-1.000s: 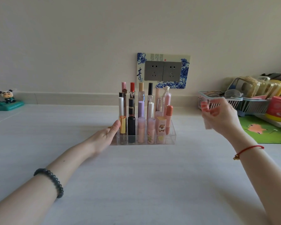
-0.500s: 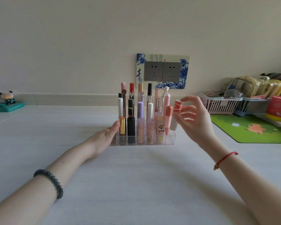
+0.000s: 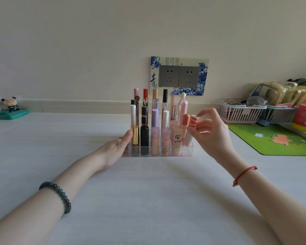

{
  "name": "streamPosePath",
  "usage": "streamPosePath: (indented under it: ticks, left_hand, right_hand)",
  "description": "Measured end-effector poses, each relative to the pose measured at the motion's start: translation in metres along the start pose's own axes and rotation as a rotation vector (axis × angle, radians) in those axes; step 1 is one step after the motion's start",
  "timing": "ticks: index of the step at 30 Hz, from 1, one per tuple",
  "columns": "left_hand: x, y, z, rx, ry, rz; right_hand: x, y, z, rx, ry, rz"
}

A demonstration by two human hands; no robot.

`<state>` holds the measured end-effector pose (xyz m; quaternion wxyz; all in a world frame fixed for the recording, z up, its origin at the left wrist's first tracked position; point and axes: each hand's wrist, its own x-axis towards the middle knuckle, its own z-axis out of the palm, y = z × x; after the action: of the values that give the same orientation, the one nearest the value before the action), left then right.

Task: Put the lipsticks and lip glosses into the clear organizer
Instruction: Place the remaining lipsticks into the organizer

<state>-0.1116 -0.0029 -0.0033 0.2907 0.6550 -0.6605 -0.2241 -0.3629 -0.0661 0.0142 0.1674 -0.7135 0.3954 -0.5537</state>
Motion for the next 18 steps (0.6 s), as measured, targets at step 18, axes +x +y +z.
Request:
streamPosePath:
  ticks: [18]
  left_hand:
    - [0.009,-0.010,0.002,-0.038,-0.003,0.028]
  right_hand:
    - [-0.005,0.004,0.004,-0.164,-0.170,0.027]
